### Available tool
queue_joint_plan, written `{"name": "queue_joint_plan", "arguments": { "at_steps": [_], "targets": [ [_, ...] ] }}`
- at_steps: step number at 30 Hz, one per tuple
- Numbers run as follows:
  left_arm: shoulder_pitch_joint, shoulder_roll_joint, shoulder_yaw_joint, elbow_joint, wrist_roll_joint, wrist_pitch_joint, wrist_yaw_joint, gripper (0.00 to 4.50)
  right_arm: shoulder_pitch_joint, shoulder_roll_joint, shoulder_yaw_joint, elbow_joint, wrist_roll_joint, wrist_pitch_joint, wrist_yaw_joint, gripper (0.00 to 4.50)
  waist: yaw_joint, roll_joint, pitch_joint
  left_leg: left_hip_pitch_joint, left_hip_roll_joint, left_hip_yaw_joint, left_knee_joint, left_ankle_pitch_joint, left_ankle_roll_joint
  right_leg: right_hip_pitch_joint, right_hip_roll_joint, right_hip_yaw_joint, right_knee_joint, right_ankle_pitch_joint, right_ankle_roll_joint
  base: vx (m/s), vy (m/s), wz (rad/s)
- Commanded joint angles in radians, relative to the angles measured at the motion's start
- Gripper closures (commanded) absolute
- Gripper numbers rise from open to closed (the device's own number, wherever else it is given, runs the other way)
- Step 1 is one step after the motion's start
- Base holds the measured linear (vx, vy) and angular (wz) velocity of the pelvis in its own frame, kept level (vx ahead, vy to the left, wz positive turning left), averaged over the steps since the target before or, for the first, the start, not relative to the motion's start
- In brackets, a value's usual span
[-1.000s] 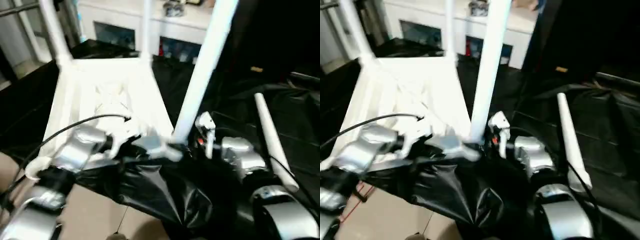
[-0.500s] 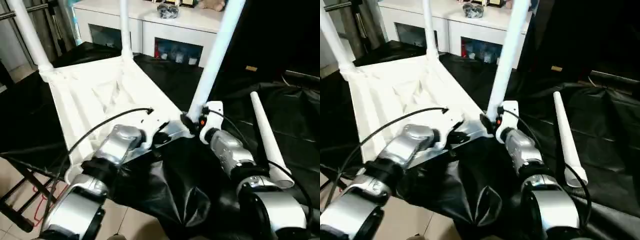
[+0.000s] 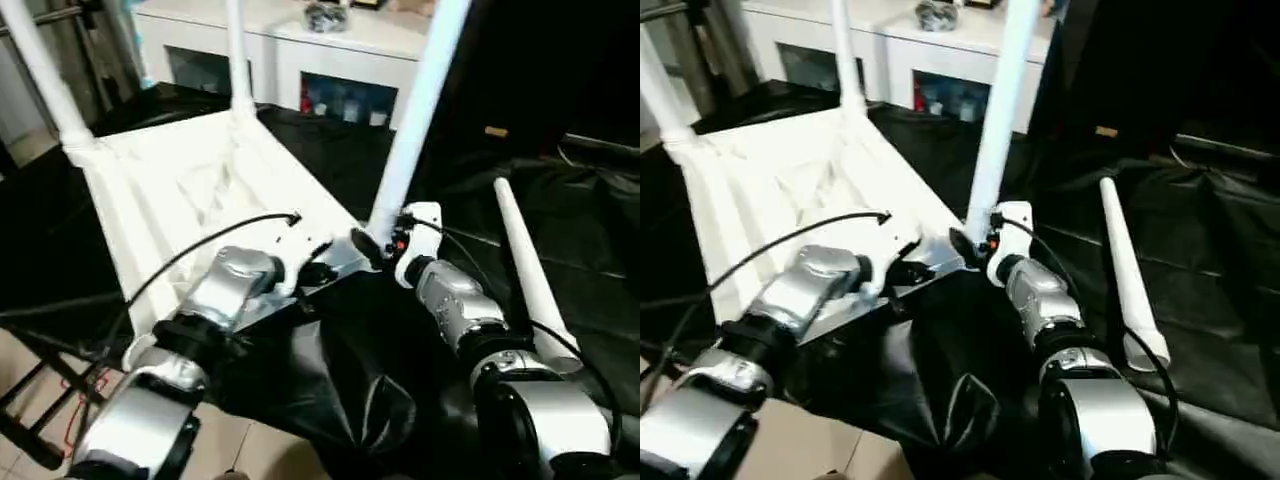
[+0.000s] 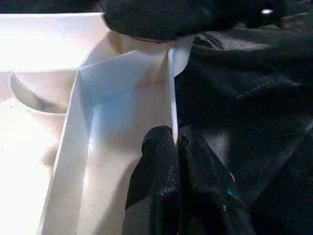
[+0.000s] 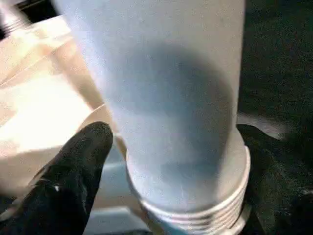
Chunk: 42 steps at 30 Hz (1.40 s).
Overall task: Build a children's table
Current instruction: Rotate leg to tighten
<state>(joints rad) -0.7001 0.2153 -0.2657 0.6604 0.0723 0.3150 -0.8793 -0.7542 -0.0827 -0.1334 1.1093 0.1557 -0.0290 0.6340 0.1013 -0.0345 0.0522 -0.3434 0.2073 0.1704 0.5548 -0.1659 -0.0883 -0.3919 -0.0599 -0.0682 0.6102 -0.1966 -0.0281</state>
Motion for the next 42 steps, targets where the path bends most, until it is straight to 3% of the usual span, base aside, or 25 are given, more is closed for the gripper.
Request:
{"name": "queue_joint_plan", "arguments": {
  "at_steps": [1, 4, 7, 12, 17, 25, 33, 36, 40, 41, 42],
  "targets": [
    [-0.006, -0.018, -0.034, -0.060, -0.027, -0.039, -0.069, 4.50, 0.024, 0.030, 0.062, 0.006, -0.024, 0.020, 0.105, 0.36, 0.004, 0.013, -0.065, -0.003, 0.028, -0.005, -0.056, -0.225, 0.029, 0.049, -0.084, 0.052, -0.074, -0.142, -0.210, 0.000, 0.000, 0.00],
    [0.016, 0.023, -0.045, -0.086, -0.038, -0.075, -0.151, 4.50, 0.060, -0.017, 0.110, -0.059, -0.046, -0.010, 0.232, 0.36, 0.006, 0.013, -0.068, -0.013, 0.026, -0.002, -0.046, -0.131, 0.062, 0.053, -0.078, 0.047, -0.056, 0.022, -0.247, 0.000, 0.000, 0.00],
    [0.038, 0.071, -0.058, -0.117, -0.051, -0.096, -0.239, 4.50, 0.100, -0.074, 0.154, -0.129, -0.056, -0.026, 0.370, 0.36, 0.013, 0.015, -0.068, -0.011, 0.030, 0.002, -0.043, -0.127, 0.078, 0.052, -0.075, 0.045, -0.053, 0.049, -0.262, 0.000, 0.000, 0.00],
    [0.079, 0.135, -0.070, -0.184, -0.088, -0.121, -0.373, 4.50, 0.143, -0.129, 0.197, -0.219, -0.055, -0.031, 0.496, 0.36, 0.022, 0.015, -0.061, -0.007, 0.033, 0.003, -0.048, -0.190, 0.060, 0.047, -0.079, 0.047, -0.064, -0.066, -0.248, 0.000, 0.000, 0.00],
    [0.097, 0.179, -0.082, -0.186, -0.074, -0.160, -0.424, 4.50, 0.169, -0.154, 0.238, -0.276, -0.077, -0.045, 0.540, 0.36, 0.033, 0.017, -0.058, -0.003, 0.034, 0.002, -0.053, -0.222, 0.032, 0.043, -0.079, 0.049, -0.068, -0.140, -0.222, 0.000, 0.000, 0.00],
    [0.107, 0.199, -0.079, -0.186, -0.071, -0.168, -0.434, 4.50, 0.193, -0.160, 0.254, -0.328, -0.067, -0.020, 0.582, 0.96, 0.037, 0.011, -0.064, -0.007, 0.031, 0.003, -0.047, -0.166, 0.039, 0.047, -0.078, 0.049, -0.057, -0.060, -0.227, 0.000, 0.000, 0.00],
    [0.115, 0.197, -0.074, -0.188, -0.077, -0.170, -0.435, 4.50, 0.211, -0.161, 0.262, -0.348, -0.052, 0.003, 0.589, 1.57, 0.040, 0.010, -0.064, -0.006, 0.031, 0.002, -0.046, -0.170, 0.037, 0.047, -0.079, 0.049, -0.059, -0.084, -0.218, 0.000, 0.000, 0.00],
    [0.114, 0.185, -0.069, -0.181, -0.077, -0.167, -0.418, 4.50, 0.221, -0.151, 0.256, -0.347, -0.047, 0.014, 0.567, 1.64, 0.040, 0.011, -0.064, -0.006, 0.030, 0.002, -0.046, -0.170, 0.036, 0.046, -0.078, 0.048, -0.059, -0.086, -0.218, 0.000, 0.000, 0.00],
    [0.088, 0.137, -0.051, -0.130, -0.061, -0.164, -0.327, 4.50, 0.217, -0.107, 0.235, -0.284, -0.080, 0.019, 0.390, 1.66, 0.037, 0.014, -0.060, -0.005, 0.029, 0.000, -0.049, -0.201, 0.018, 0.044, -0.080, 0.049, -0.065, -0.135, -0.211, 0.000, 0.000, 0.00],
    [0.088, 0.137, -0.051, -0.130, -0.061, -0.164, -0.327, 4.50, 0.217, -0.107, 0.235, -0.284, -0.080, 0.019, 0.390, 1.66, 0.032, 0.012, -0.055, -0.003, 0.027, -0.001, -0.053, -0.234, 0.007, 0.042, -0.081, 0.049, -0.073, -0.199, -0.197, 0.000, 0.000, 0.00],
    [0.065, 0.101, -0.039, -0.088, -0.046, -0.155, -0.249, 4.50, 0.190, -0.080, 0.212, -0.214, -0.100, 0.021, 0.234, 1.67, 0.027, 0.014, -0.051, 0.002, 0.027, -0.001, -0.057, -0.275, -0.006, 0.037, -0.084, 0.050, -0.083, -0.286, -0.180, 0.000, 0.000, 0.00]
  ]
}}
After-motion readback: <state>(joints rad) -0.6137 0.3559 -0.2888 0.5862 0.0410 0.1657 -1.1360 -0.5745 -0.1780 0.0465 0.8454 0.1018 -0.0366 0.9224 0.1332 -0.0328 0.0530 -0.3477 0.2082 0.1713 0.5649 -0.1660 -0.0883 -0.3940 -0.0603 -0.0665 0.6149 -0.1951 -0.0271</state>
